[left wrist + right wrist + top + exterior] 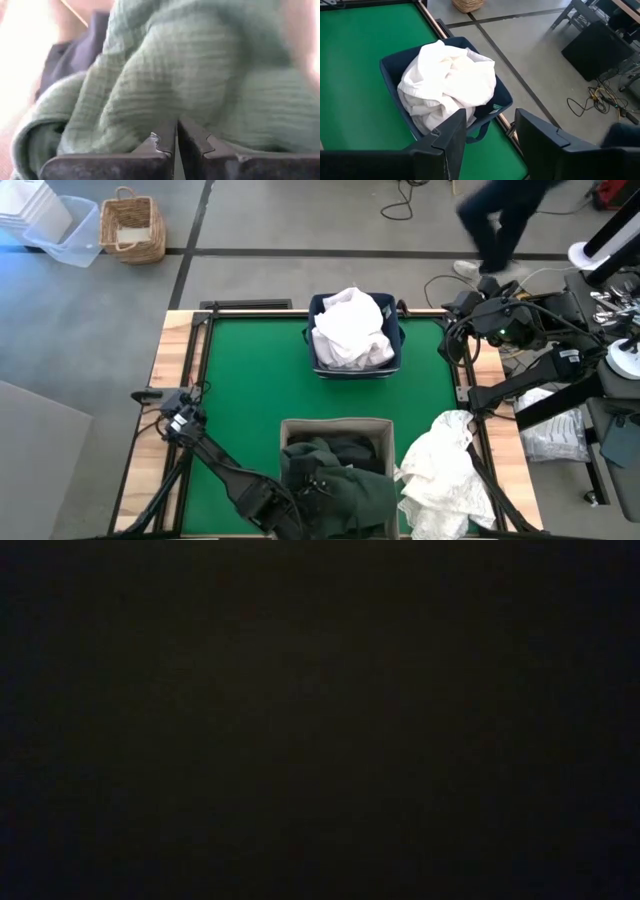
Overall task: Sort clothes
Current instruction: Put the green polo into the white laundry bin
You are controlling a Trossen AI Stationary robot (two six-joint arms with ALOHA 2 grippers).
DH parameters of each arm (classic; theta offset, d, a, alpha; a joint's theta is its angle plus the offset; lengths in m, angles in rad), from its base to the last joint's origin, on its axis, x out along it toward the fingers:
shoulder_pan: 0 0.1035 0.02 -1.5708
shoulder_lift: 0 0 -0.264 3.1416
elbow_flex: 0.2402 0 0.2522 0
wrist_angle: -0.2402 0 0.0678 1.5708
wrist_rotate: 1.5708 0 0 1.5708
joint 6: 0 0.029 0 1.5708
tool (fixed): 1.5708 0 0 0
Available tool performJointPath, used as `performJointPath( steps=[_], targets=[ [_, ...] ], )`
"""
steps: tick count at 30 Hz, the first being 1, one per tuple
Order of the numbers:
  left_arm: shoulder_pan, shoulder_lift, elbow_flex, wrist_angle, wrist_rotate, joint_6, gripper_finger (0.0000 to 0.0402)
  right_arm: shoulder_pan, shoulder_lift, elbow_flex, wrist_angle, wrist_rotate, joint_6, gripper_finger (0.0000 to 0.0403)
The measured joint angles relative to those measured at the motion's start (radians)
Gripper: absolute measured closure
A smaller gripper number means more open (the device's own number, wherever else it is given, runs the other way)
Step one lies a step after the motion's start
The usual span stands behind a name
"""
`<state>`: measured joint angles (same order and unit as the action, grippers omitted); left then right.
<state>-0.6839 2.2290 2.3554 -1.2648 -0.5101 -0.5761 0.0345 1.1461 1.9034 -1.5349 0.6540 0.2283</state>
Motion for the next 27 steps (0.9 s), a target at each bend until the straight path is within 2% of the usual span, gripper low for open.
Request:
performJointPath(
  steps=[5,12,15,22,27],
  targets=[
    [-0.012,-0.026,0.001,0.102,-0.056,0.081,0.0401,0.0,0.0,0.0,0.0,0.0,0.0,0.0243],
    [0.001,-0.018,0.0,0.368,-0.084,0.361,0.0401,0.0,0.0,0.0,0.0,0.0,0.0,0.0232],
    [0.024,0.007,0.0,0.432,-0.074,0.447,0.0401,0.0,0.0,0.0,0.001,0.0,0.0,0.0229],
    [0.068,0.07,-0.001,0.524,-0.076,0.513,0.0401,0.0,0.0,0.0,0.0,0.0,0.005,0.0239],
    [0.071,0.103,-0.001,0.484,-0.025,0.49,0.0401,0.0,0.0,0.0,0.0,-0.001,0.006,0.0246]
  ],
)
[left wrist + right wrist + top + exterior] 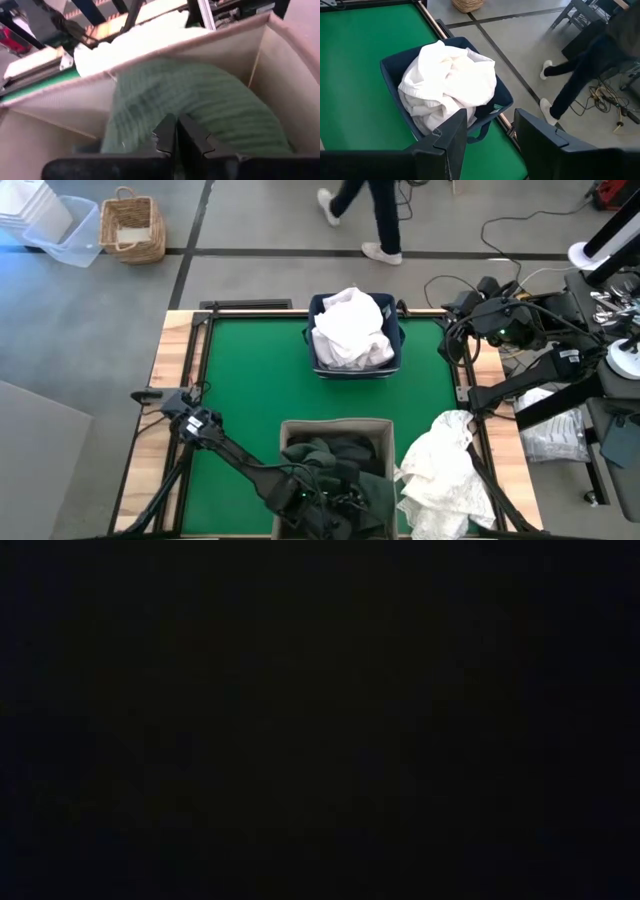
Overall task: Sort clothes
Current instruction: Put the green polo into the white laundry bin
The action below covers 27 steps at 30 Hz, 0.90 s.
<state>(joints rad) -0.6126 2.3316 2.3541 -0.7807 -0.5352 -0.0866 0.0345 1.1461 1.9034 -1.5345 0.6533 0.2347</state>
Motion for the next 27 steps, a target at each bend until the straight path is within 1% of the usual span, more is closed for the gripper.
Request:
performJointPath(
  steps=[3,6,9,16,27],
  targets=[
    [-0.001,0.001,0.002,-0.067,0.075,-0.093,0.0401,0.0,0.0,0.0,0.0,-0.001,0.001,0.0248],
    [0.0,0.003,0.002,-0.153,0.086,-0.198,0.0401,0.0,0.0,0.0,0.0,-0.003,0.001,0.0248],
    [-0.001,0.003,0.001,-0.203,0.085,-0.247,0.0401,0.0,0.0,0.0,0.0,-0.003,0.001,0.0244],
    [-0.002,0.004,0.0,-0.179,0.025,-0.212,0.0401,0.0,0.0,0.0,0.0,-0.003,0.001,0.0234],
    [-0.003,-0.017,0.0,-0.115,0.006,-0.183,0.0401,0.0,0.0,0.0,0.001,-0.002,0.001,0.0248]
  ],
)
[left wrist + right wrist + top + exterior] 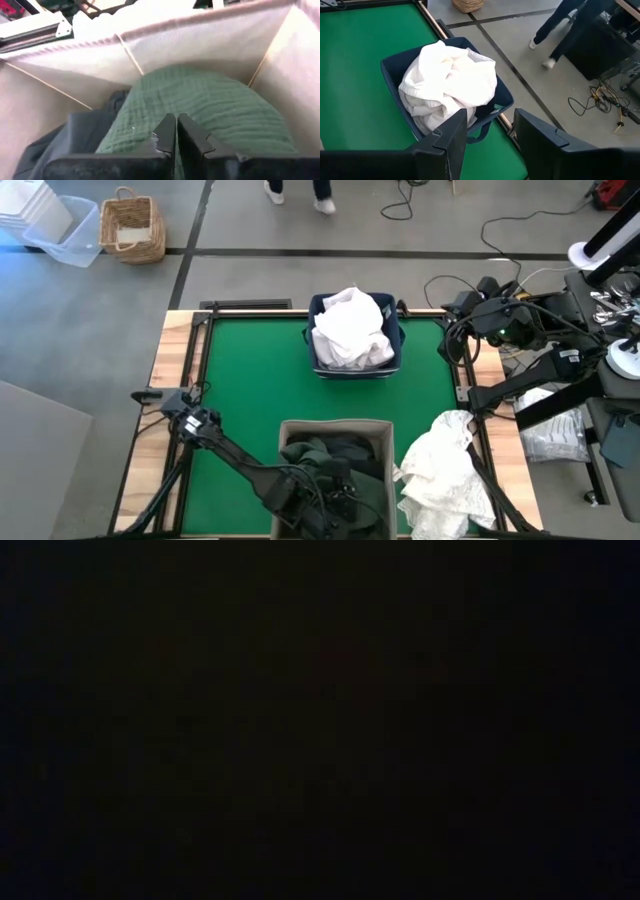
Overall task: Sort clothes
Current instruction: Put the green polo into the white laundry bin
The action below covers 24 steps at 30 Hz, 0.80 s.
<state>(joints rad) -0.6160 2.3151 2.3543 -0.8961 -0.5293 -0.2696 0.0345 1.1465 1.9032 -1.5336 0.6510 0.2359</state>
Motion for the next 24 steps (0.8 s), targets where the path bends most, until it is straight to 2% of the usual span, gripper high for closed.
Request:
performJointPath(
  steps=[5,8,12,16,21,24],
  targets=[
    [-0.007,-0.025,0.0,-0.011,-0.034,-0.001,0.0401,0.0,0.0,0.0,0.002,0.0,0.0,0.0241],
    [-0.023,-0.061,0.0,-0.037,-0.096,-0.002,0.0401,0.0,0.0,0.0,0.002,0.0,0.0,0.0236],
    [-0.049,-0.102,0.002,-0.117,-0.127,-0.048,0.0401,0.0,0.0,0.0,0.003,0.002,0.0,0.0234],
    [-0.076,-0.141,0.002,-0.291,-0.138,-0.185,0.0401,0.0,0.0,0.0,0.004,0.002,0.0,0.0241],
    [-0.095,-0.148,0.001,-0.585,-0.148,-0.457,0.0401,0.0,0.0,0.0,0.005,0.002,0.0,0.0249],
    [-0.096,-0.143,-0.006,-0.644,-0.14,-0.528,0.0401,0.0,0.001,0.0,0.005,0.002,0.0,0.025]
  ],
)
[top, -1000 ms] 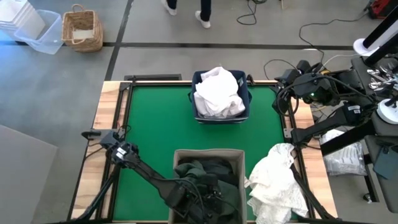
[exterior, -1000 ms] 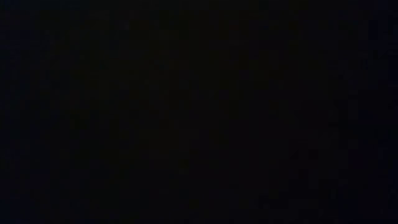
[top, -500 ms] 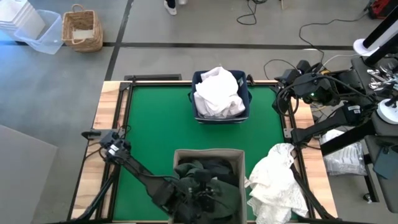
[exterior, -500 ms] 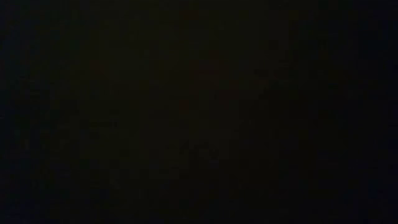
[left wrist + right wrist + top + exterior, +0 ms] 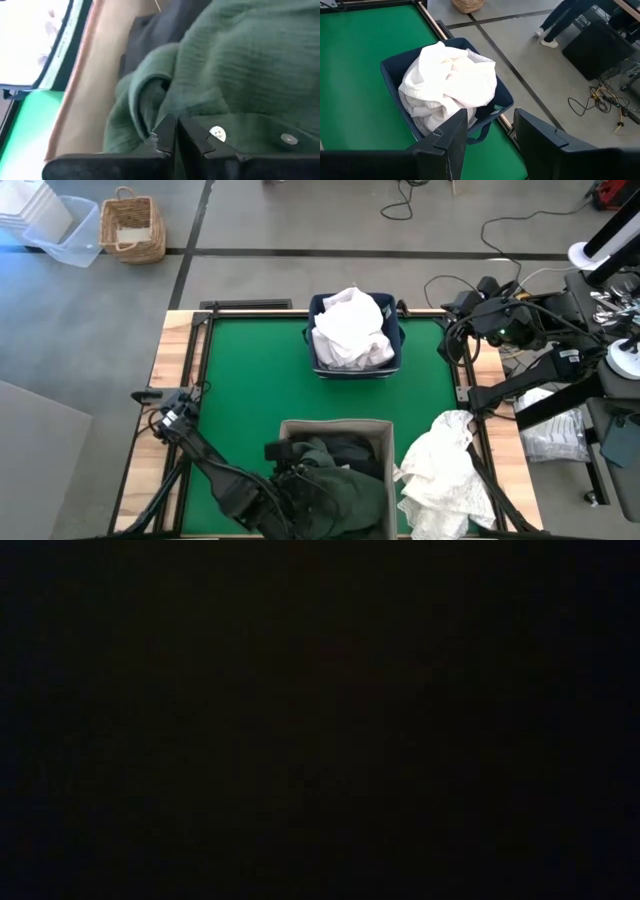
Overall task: Sort clothes
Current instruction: Put the green polo into the white laundry bin
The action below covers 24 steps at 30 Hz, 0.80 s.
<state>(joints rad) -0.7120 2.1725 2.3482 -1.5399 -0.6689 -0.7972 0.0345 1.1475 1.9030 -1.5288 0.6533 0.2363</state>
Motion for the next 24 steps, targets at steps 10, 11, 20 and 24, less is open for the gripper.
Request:
performJointPath(
  steps=[10,11,20,24],
  targets=[
    [-0.005,0.053,-0.008,-0.003,0.024,-0.001,0.0401,0.0,0.001,-0.033,0.004,0.001,-0.001,0.0235],
    [-0.005,0.06,-0.009,-0.003,0.024,-0.001,0.0401,0.0,0.001,-0.044,0.012,0.0,-0.003,0.0234],
    [-0.006,0.073,-0.078,0.028,0.024,-0.002,0.0401,0.0,0.0,-0.148,0.137,0.0,-0.087,0.0243],
    [-0.01,0.073,-0.08,0.038,-0.014,-0.027,0.0401,0.0,0.0,-0.168,0.161,0.001,-0.104,0.0247]
  ],
)
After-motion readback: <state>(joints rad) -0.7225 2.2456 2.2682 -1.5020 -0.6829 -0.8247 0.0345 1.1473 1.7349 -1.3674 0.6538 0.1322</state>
